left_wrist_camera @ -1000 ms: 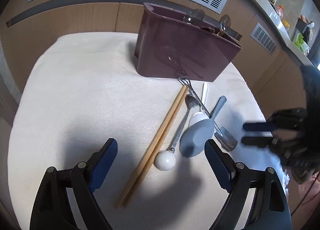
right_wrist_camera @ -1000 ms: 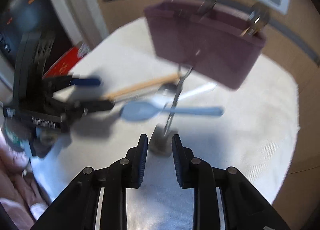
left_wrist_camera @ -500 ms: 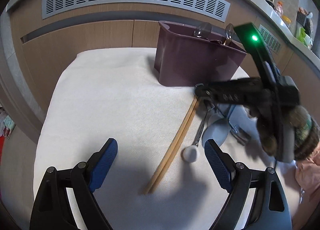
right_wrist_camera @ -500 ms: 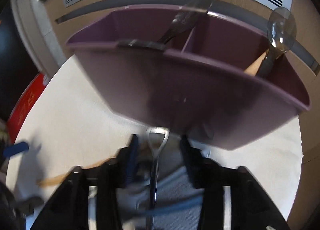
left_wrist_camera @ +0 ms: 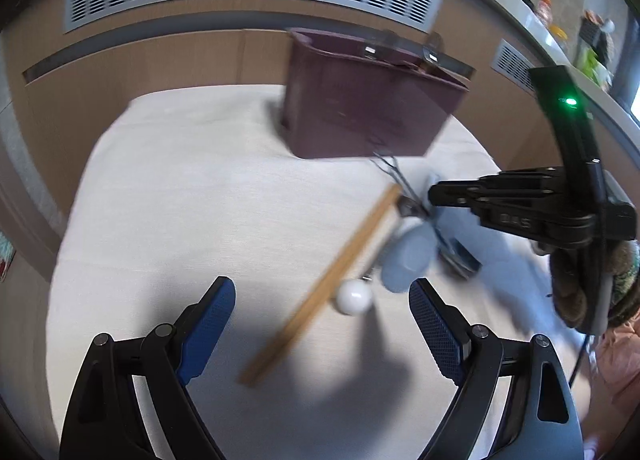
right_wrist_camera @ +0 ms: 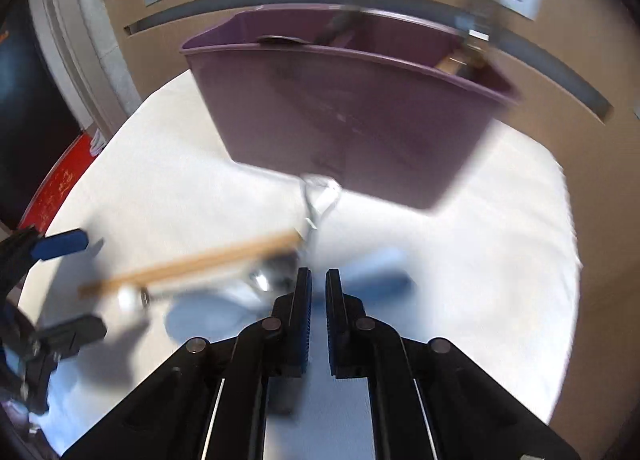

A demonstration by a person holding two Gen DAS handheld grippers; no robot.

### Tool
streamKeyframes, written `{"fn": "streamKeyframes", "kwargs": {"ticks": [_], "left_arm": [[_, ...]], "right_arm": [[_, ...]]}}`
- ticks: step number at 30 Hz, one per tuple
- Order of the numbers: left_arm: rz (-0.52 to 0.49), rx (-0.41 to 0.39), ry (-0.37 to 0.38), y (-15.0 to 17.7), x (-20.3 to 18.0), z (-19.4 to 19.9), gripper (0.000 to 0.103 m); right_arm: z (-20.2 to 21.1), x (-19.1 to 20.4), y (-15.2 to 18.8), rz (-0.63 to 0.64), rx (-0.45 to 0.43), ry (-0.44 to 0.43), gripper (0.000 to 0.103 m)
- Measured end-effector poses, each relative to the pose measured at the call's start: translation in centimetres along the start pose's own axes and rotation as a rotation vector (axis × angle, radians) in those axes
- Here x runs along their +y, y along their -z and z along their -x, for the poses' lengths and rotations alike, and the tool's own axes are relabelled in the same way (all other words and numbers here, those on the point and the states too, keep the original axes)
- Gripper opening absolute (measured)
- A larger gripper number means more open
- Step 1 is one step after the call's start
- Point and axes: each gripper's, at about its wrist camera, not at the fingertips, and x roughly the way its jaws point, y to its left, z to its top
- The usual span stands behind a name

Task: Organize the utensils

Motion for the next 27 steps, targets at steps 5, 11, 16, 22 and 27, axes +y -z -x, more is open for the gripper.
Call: {"fn": "streamKeyframes", "kwargs": {"ticks": [5,11,16,22,27], "left_arm": [[-0.079,0.032,0.074,-0.2,-3.4,-1.1,0.089],[-0.179,0.059,0.154,-2.1,-6.7,-3.0,0.069],[-0.243,0.1,0.077,-3.8,-7.7,-5.5,0.055],[-0.275,0.116,-0.041,-3.2,-7.7,-6.7,0.04],[-0.246,0.106,-0.053,-1.2,-6.6,-3.4,0.029]], "right_arm": [[2.6,-1.8,4.3,-0.034,-0.02,0.008,0.007],[6.0,-3.3,8.2,-0.102,-0.118,0.059,0.04],[7.4,-4.5,10.5,-0.142,-0.147,0.076,0.062],[6.6,-3.9,11.0,-0.15,-0.14,0.09,0.073],[6.6,-1.4,10.1,-0.067,-0.179,0.134,0.097]]}}
